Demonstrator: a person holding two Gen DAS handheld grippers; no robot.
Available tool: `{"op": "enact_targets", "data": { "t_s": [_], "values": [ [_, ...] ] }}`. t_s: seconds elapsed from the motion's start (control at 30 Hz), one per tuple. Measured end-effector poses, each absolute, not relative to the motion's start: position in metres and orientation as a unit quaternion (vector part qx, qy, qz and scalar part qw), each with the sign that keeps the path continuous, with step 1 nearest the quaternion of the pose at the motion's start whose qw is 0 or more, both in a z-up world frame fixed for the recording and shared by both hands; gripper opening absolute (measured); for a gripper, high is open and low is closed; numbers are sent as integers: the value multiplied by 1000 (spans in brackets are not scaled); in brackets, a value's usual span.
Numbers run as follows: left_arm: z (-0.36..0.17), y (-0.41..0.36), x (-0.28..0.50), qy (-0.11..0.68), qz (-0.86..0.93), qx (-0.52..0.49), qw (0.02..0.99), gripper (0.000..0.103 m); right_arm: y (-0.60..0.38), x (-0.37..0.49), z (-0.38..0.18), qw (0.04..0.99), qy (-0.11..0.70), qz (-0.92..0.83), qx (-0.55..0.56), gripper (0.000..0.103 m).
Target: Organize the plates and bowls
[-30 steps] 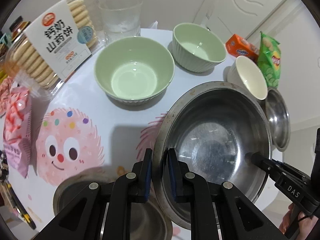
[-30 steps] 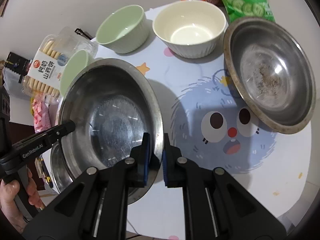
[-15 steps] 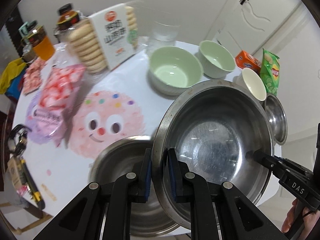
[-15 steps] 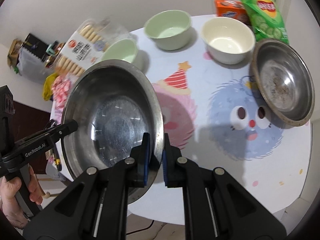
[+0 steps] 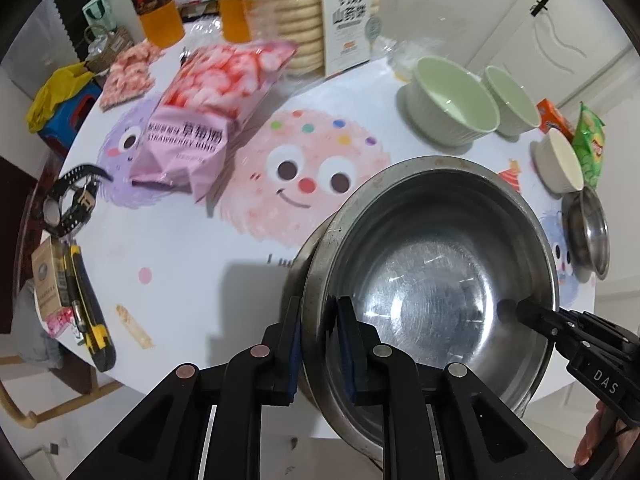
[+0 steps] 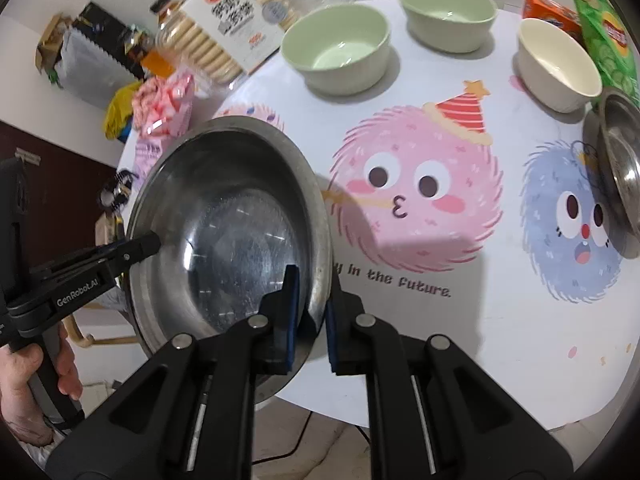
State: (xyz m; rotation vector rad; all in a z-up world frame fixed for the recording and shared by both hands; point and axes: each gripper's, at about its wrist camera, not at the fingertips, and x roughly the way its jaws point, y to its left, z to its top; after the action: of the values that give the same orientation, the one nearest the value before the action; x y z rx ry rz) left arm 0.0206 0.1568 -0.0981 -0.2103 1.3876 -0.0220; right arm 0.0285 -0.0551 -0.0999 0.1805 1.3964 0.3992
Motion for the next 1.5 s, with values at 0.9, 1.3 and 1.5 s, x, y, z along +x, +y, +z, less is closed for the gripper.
{"op": "enact_targets", "data": {
  "t_s": [0.9, 1.3, 1.5],
  "values": [
    [-142, 159, 20, 679, 6, -70, 731, 21, -15, 32, -120, 729, 663, 170, -22, 16],
    [-146, 163, 18, 678, 13, -87, 730, 46, -17, 31, -118, 734, 659, 159, -42, 36],
    [-141, 167, 16, 671, 18, -98, 735, 58, -26, 29, -120, 735, 660, 148, -37, 53]
  ]
}}
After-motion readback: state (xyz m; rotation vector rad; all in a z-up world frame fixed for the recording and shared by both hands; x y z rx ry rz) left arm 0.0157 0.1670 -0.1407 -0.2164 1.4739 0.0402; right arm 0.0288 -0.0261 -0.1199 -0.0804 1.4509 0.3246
